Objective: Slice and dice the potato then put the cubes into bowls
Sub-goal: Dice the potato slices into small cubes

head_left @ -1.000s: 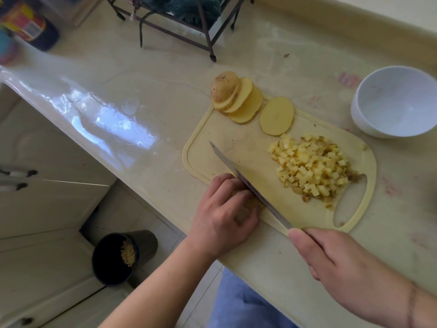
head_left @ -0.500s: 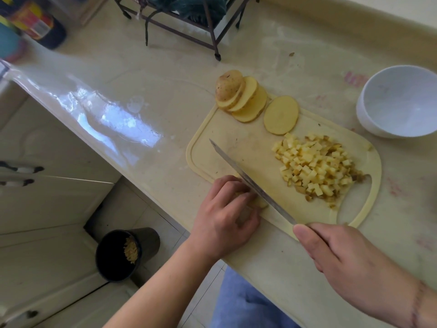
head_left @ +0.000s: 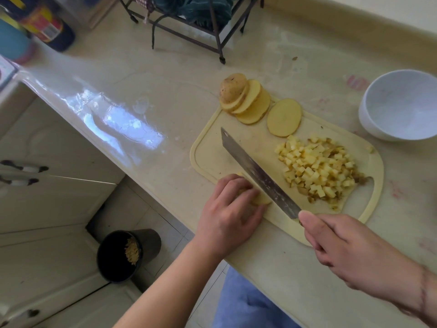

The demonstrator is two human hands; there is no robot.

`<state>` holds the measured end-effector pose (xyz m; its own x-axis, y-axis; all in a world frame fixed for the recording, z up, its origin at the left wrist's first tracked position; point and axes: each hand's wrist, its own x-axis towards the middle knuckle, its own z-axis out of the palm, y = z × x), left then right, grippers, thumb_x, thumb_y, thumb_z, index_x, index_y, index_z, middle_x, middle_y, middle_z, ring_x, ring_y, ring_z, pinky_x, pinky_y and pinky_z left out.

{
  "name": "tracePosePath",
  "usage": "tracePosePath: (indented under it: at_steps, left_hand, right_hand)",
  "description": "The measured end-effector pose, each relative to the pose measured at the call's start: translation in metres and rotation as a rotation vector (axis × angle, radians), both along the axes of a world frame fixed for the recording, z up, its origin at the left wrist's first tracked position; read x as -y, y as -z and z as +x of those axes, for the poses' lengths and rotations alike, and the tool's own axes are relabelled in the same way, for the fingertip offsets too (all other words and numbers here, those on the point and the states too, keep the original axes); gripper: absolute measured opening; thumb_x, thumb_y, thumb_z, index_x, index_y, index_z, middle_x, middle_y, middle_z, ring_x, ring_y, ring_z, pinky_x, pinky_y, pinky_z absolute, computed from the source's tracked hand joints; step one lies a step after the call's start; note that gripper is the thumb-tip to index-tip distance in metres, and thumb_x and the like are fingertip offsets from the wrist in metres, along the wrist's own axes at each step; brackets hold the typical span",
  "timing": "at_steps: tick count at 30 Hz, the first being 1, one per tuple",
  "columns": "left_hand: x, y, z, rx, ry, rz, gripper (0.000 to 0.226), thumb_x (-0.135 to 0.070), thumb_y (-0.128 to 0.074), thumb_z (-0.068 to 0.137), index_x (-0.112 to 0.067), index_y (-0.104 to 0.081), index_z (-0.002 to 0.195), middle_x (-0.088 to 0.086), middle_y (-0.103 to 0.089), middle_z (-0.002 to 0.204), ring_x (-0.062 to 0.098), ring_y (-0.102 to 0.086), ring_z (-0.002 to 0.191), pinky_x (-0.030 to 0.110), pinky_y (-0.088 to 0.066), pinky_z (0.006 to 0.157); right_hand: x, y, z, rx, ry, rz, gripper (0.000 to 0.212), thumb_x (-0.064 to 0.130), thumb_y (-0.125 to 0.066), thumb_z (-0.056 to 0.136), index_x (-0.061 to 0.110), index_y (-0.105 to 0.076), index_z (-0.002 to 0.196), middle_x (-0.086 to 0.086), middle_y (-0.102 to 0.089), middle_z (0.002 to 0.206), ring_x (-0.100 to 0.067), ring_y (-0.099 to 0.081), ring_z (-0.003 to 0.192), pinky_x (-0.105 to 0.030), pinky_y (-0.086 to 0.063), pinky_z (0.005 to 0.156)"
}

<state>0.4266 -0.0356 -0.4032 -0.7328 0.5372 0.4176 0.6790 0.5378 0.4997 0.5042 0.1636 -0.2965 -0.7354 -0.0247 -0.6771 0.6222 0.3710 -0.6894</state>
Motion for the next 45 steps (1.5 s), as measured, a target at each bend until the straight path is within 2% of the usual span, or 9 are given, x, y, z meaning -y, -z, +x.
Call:
tracePosePath:
  at_steps: [5, 10, 14, 19, 24, 29, 33, 38, 45]
  left_hand:
    - [-0.004, 0.0, -0.005, 0.006, -0.002, 0.008, 0.021, -0.015, -0.081, 0.088, 0.003, -0.076, 0.097, 0.017, -0.069, 0.104, 0.035, -0.063, 0.108, 0.038, -0.053, 0.095]
    - [0.0, 0.003, -0.004, -0.031, 0.009, 0.038, 0.014, -0.007, -0.083, 0.083, 0.004, -0.075, 0.089, 0.017, -0.07, 0.098, 0.036, -0.064, 0.099, 0.041, -0.054, 0.088]
    - [0.001, 0.004, -0.004, -0.011, 0.02, 0.046, 0.014, -0.005, -0.082, 0.084, 0.004, -0.076, 0.092, 0.017, -0.071, 0.103, 0.037, -0.065, 0.101, 0.042, -0.054, 0.088]
    - [0.0, 0.005, -0.004, -0.001, 0.017, 0.042, 0.012, -0.006, -0.08, 0.086, 0.003, -0.076, 0.092, 0.016, -0.071, 0.104, 0.037, -0.066, 0.103, 0.042, -0.055, 0.087]
    - [0.0, 0.004, -0.004, 0.01, 0.019, 0.037, 0.011, -0.007, -0.079, 0.087, 0.002, -0.077, 0.092, 0.016, -0.071, 0.102, 0.036, -0.066, 0.103, 0.042, -0.055, 0.087]
    - [-0.002, 0.002, -0.006, 0.012, 0.011, 0.04, 0.012, -0.007, -0.081, 0.085, 0.003, -0.077, 0.09, 0.015, -0.072, 0.099, 0.036, -0.067, 0.1, 0.041, -0.055, 0.087]
    - [-0.002, 0.001, -0.006, 0.008, 0.005, 0.045, 0.012, -0.009, -0.079, 0.087, 0.003, -0.076, 0.088, 0.015, -0.071, 0.097, 0.036, -0.066, 0.098, 0.039, -0.055, 0.087]
    - [-0.001, 0.002, -0.006, -0.009, -0.003, 0.079, 0.023, -0.008, -0.075, 0.09, 0.002, -0.069, 0.07, 0.014, -0.064, 0.08, 0.034, -0.064, 0.094, 0.037, -0.054, 0.081]
    - [0.003, 0.003, -0.004, -0.042, 0.023, 0.075, 0.01, -0.002, -0.083, 0.082, 0.003, -0.075, 0.08, 0.017, -0.067, 0.087, 0.034, -0.063, 0.098, 0.038, -0.055, 0.085]
  right_hand:
    - [-0.005, -0.003, -0.005, -0.013, -0.029, 0.028, 0.059, 0.061, -0.038, 0.083, 0.005, -0.042, 0.063, 0.006, -0.034, 0.045, -0.006, -0.03, 0.035, -0.013, -0.026, 0.034]
    - [-0.005, -0.007, 0.0, -0.022, -0.05, 0.025, 0.061, 0.065, -0.037, 0.08, 0.007, -0.04, 0.061, 0.003, -0.036, 0.045, -0.006, -0.031, 0.036, -0.013, -0.027, 0.036]
    - [-0.003, -0.002, 0.007, -0.092, -0.08, 0.087, 0.071, 0.081, -0.031, 0.075, 0.011, -0.041, 0.067, 0.005, -0.035, 0.047, -0.006, -0.032, 0.042, -0.017, -0.028, 0.043]
    - [-0.006, 0.001, 0.019, -0.086, -0.088, 0.105, 0.071, 0.083, -0.03, 0.069, 0.013, -0.04, 0.068, 0.006, -0.033, 0.048, -0.005, -0.032, 0.045, -0.021, -0.03, 0.046]
    - [-0.008, 0.001, 0.028, -0.066, -0.073, 0.109, 0.087, 0.097, -0.025, 0.062, 0.012, -0.042, 0.071, 0.004, -0.033, 0.048, -0.006, -0.033, 0.045, -0.022, -0.031, 0.047]
    - [0.001, 0.01, 0.013, -0.111, -0.087, 0.131, 0.066, 0.082, -0.025, 0.073, 0.02, -0.046, 0.066, 0.002, -0.04, 0.049, -0.007, -0.039, 0.047, -0.028, -0.035, 0.05]
    - [0.006, 0.019, -0.002, -0.175, -0.1, 0.146, 0.075, 0.08, -0.025, 0.077, 0.008, -0.042, 0.062, -0.001, -0.042, 0.05, -0.009, -0.04, 0.047, -0.038, -0.039, 0.054]
    - [0.004, 0.017, 0.003, -0.205, -0.131, 0.242, 0.071, 0.078, -0.024, 0.081, 0.014, -0.042, 0.058, -0.002, -0.048, 0.053, -0.013, -0.046, 0.049, -0.032, -0.037, 0.052]
    - [-0.002, 0.004, -0.003, -0.037, -0.053, 0.031, 0.055, 0.061, -0.036, 0.084, 0.011, -0.04, 0.061, 0.005, -0.033, 0.045, -0.005, -0.029, 0.036, -0.011, -0.025, 0.036]
